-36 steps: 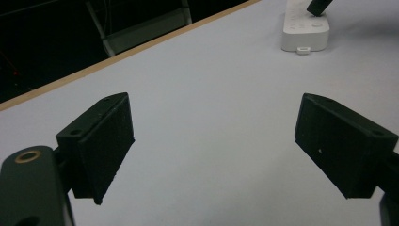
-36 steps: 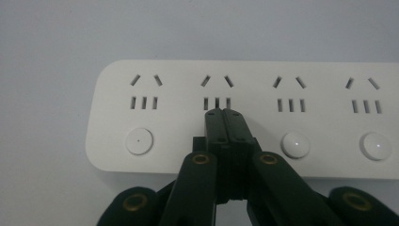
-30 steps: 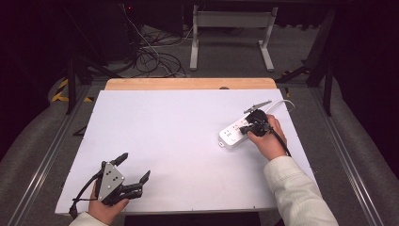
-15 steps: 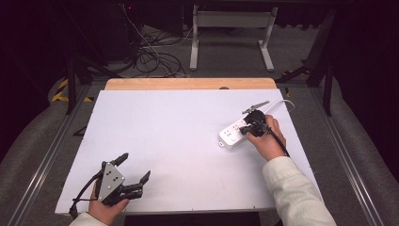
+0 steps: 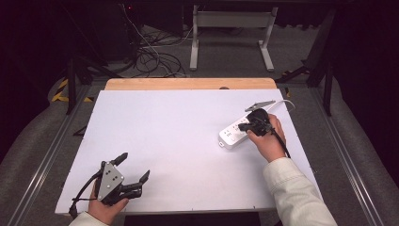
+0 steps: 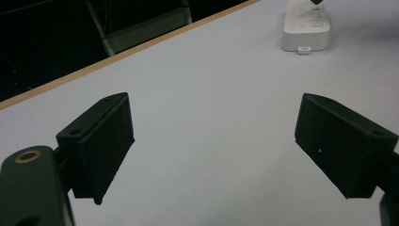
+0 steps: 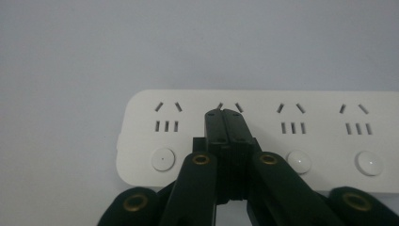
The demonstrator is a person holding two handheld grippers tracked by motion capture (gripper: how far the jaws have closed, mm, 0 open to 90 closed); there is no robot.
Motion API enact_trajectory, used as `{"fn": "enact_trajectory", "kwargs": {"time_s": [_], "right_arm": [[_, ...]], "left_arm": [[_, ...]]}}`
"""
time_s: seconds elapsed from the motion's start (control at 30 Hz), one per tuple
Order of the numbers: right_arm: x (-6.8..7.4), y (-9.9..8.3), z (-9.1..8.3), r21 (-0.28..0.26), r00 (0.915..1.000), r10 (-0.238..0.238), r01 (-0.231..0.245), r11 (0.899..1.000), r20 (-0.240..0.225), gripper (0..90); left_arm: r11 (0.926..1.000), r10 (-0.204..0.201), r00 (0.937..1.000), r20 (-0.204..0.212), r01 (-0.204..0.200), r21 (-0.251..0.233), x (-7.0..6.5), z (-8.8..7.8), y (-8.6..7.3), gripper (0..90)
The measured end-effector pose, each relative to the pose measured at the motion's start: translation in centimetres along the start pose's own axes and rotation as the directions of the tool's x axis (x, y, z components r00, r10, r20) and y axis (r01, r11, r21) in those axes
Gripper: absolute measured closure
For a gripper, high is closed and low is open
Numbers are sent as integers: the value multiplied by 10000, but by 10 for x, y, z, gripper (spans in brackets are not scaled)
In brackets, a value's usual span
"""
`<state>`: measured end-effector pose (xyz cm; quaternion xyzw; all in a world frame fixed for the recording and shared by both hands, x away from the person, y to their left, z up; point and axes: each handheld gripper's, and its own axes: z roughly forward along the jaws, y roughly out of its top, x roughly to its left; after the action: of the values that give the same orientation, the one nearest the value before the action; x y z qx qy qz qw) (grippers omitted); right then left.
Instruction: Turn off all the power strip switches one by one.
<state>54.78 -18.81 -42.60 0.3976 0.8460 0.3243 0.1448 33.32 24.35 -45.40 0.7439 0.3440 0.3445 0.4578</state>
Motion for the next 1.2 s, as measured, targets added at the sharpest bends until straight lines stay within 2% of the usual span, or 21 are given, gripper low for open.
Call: {"fn": "enact_trajectory", "kwargs": {"time_s": [0.07, 0.5, 0.67, 0.97, 1.07, 1.2], "right_arm": [[-2, 2, -6, -23, 9999, -70, 71, 10000, 150, 900], [-7, 11, -22, -321, 9991, -142, 155, 9994, 404, 900], [-17, 16, -27, -262, 9980, -51, 68, 9996, 631, 900], [-41, 11, -25, -145, 9933, 532, -519, 9985, 1029, 900], [-48, 9, -22, -140, 9919, 699, -688, 9975, 1058, 900], [-52, 7, -19, -131, 9927, 679, -669, 9977, 995, 900]], "left_arm": [[10000, -6, 10000, -2, 6, -29, -1, 0, 0, 129], [10000, -50, 10000, 2, 50, -64, -1, 0, 0, 129], [10000, -63, 10000, 8, 63, -61, -1, 0, 0, 129], [10000, -11, 10000, -6, 11, -38, -1, 0, 0, 129], [10000, 0, 10000, -27, 0, -36, -1, 0, 0, 129], [10000, -79, 10000, 3, 79, -25, 0, 0, 0, 129]]}}
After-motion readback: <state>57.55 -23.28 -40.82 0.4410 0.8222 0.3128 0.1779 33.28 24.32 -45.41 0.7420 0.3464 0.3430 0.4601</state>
